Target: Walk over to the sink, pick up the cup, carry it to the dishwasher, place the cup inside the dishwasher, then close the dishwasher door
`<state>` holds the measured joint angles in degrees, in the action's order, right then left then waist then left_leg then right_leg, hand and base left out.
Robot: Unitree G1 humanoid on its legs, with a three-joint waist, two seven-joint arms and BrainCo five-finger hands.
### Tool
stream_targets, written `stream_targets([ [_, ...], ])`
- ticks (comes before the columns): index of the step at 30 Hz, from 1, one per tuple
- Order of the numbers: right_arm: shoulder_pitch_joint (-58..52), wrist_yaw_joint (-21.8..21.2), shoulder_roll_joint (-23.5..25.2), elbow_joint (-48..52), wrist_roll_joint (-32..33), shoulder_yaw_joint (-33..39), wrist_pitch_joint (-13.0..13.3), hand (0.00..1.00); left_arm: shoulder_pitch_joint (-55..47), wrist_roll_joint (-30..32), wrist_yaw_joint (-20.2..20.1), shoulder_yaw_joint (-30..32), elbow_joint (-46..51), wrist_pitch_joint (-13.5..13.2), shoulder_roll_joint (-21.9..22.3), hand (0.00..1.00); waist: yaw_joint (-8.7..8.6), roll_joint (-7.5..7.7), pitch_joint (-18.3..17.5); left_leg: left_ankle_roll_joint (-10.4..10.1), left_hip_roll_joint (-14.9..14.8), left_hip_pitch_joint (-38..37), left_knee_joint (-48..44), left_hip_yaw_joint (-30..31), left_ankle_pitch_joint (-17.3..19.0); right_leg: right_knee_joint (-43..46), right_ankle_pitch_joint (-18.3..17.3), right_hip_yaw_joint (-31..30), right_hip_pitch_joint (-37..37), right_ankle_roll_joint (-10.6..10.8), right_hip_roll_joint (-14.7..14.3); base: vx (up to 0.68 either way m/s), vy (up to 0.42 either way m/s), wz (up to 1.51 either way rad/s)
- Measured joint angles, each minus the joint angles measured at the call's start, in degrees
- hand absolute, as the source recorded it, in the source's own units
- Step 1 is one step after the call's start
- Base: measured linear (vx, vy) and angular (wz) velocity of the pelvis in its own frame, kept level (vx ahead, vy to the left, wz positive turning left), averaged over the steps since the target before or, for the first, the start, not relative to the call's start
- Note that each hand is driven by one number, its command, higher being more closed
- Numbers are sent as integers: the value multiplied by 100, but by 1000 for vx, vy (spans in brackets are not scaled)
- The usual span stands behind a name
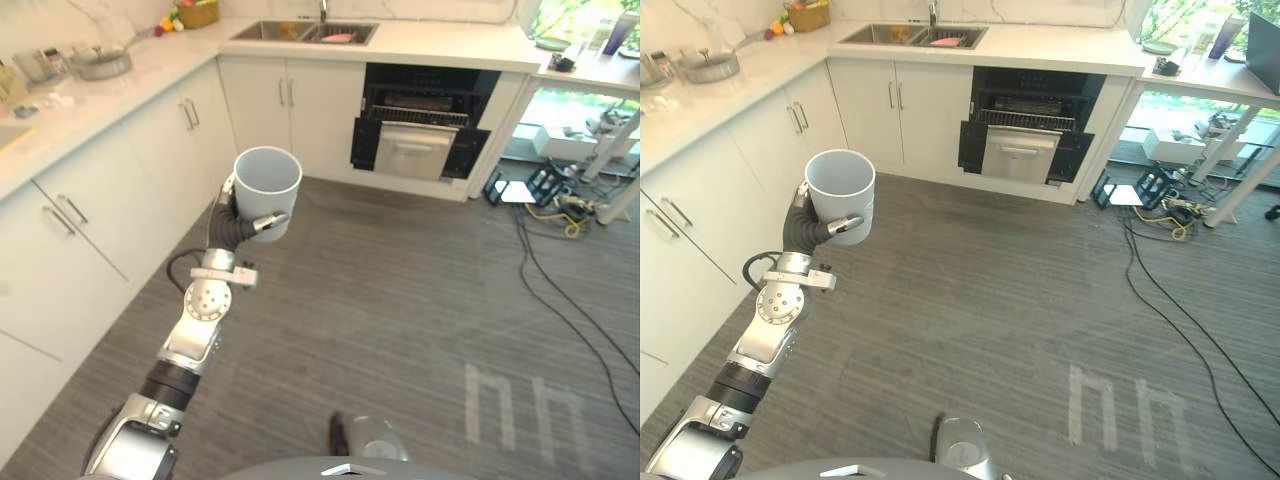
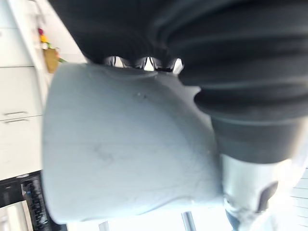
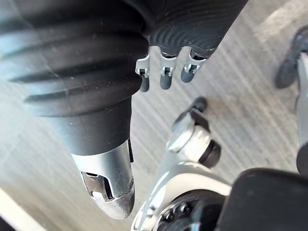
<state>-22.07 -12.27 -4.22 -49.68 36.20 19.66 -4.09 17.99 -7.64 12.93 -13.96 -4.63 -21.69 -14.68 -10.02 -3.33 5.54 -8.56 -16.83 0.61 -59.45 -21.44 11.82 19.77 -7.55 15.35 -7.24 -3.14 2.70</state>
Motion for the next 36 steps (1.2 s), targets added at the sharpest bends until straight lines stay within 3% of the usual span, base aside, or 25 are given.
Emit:
stream_targets([
  [2,186,1,-100,185,84,-147,138,0,-27,-138,-69,241,373,50,-2,100,126,29,-19,508,-229,342,455,-334,334,-289,-130,-134,436,79,53,501,46,-21],
  [4,557,-2,-248,219,412,-148,310,0,-180,-353,-122,491,647,57,6,100,314,136,-36,561,-167,682,1808,-520,488,-326,-275,-415,566,265,308,391,125,-41],
  [6,884,-23,-357,139,575,-147,469,0,-373,-350,-93,510,648,-1,2,100,413,253,-33,461,-31,935,2921,-483,247,-321,-404,-606,662,439,596,368,214,-37],
  [8,1408,-18,-631,-163,796,-139,786,0,-714,-340,-37,475,578,-3,5,100,475,293,0,151,109,1191,4631,-253,-283,-234,-655,-897,820,841,977,433,309,-45],
  [9,1507,-3,-704,-277,863,-132,851,0,-727,-342,-10,475,493,-4,5,100,479,289,4,81,122,1266,4796,-212,-348,-133,-756,-946,864,993,1031,428,358,-45],
  [10,1581,39,-838,-432,878,-137,915,0,-727,-356,71,490,257,-7,9,100,482,206,-3,-58,164,1204,5005,-188,-380,88,-987,-1096,1044,1288,1122,469,439,-55],
  [11,1640,116,-859,-618,868,-142,946,0,-739,-421,95,579,44,-46,-85,100,508,163,13,-205,261,1048,4856,162,-899,230,-1306,-1354,1273,1376,1217,487,462,-64],
  [12,1657,146,-762,-717,863,-169,928,0,-782,-477,99,679,-59,-52,-95,100,500,258,20,-198,283,1055,4559,258,-919,326,-1401,-1455,1342,1381,1248,460,380,-65],
  [13,1646,175,-548,-917,851,-195,873,0,-824,-584,147,844,-166,-51,-117,100,488,291,34,-154,328,1226,3931,650,-834,860,-1497,-1445,1262,1315,1036,398,217,-40],
  [14,1556,261,-459,-1056,834,-200,840,0,-821,-598,180,945,-160,-50,-83,100,474,402,-18,-1,512,1431,3279,1097,-703,1179,-1538,-1338,1223,1064,1040,367,183,-29],
  [17,1279,435,-305,-1240,823,-145,797,0,-811,-568,171,814,-159,-30,-150,100,461,669,-167,350,956,1315,3095,1097,-468,1956,-1234,-1267,932,677,1507,382,300,-18],
  [18,1200,500,-274,-1239,823,-147,793,0,-792,-554,181,731,-158,-27,-149,100,434,811,-148,458,1206,996,3414,892,-451,2564,-651,-1274,575,792,1886,314,212,-34],
  [19,1157,510,-309,-1237,817,-149,827,0,-799,-434,224,618,-157,35,-109,100,439,827,-141,573,1362,605,3730,664,-394,2971,121,-1307,295,830,2172,387,262,-52],
  [20,1150,511,-334,-1232,801,-153,853,0,-801,-369,270,557,-158,70,-80,100,439,777,-137,626,1398,412,3868,576,-364,3103,581,-1334,185,832,2236,369,235,-73],
  [21,1145,510,-331,-1209,783,-150,923,0,-799,-281,354,421,-145,111,-59,100,397,614,-119,745,1382,67,4098,493,-287,3485,784,-1345,-84,856,2227,410,245,-82],
  [22,1161,502,-250,-1195,788,-154,947,0,-798,-218,437,381,-143,119,-40,100,359,531,-74,820,1385,-233,4309,410,-229,3910,137,-1192,-457,758,2077,395,215,-83],
  [23,1220,500,-207,-1175,805,-159,962,0,-798,-219,463,357,-146,129,-28,100,333,524,-72,820,1393,-383,4428,394,-195,3987,-128,-1010,-607,741,2013,305,117,-75],
  [24,1177,497,-129,-1107,852,-165,1043,0,-784,-216,480,233,-140,130,2,100,312,496,-79,802,1399,-660,4679,350,-152,3840,-503,-386,-852,663,1894,318,90,-47],
  [26,1022,531,-52,-842,848,-229,1185,0,-779,-45,426,-90,-117,135,35,100,258,465,-64,761,1402,-996,5025,215,-89,2835,-685,687,-1193,538,1772,392,62,-28],
  [28,976,532,-59,-599,853,-318,1347,0,-778,130,301,-284,-95,133,56,100,148,440,-47,659,1386,-1146,5081,152,8,1452,-347,1000,-1446,529,1546,440,-37,2],
  [30,960,527,-68,-443,858,-330,1613,0,-774,129,151,-385,-69,120,55,100,106,455,-28,456,1352,-1332,5018,144,248,-332,539,1063,-1317,593,1249,509,-97,15],
  [31,863,526,-107,-394,852,-371,1773,0,-789,126,62,-432,-64,85,45,100,86,500,2,271,1368,-1540,4965,239,481,-919,1423,1081,-1073,412,1172,534,-119,20],
  [32,905,527,-210,-364,841,-363,1920,0,-812,118,2,-468,-69,77,82,100,93,344,57,161,1177,-1608,4822,199,671,-816,1860,1160,-1013,46,1076,528,-125,17],
  [34,1106,525,-359,-285,838,-361,2047,0,-753,114,-73,-504,-95,46,111,100,118,37,145,237,900,-1573,4593,128,766,-507,1511,1209,-1036,-109,921,459,-91,2],
  [36,1262,529,-343,-81,834,-365,2197,0,-541,126,-80,-683,-299,-8,120,100,243,27,154,325,761,-1531,4132,28,811,104,981,1165,-1053,-105,926,370,-76,-6],
])
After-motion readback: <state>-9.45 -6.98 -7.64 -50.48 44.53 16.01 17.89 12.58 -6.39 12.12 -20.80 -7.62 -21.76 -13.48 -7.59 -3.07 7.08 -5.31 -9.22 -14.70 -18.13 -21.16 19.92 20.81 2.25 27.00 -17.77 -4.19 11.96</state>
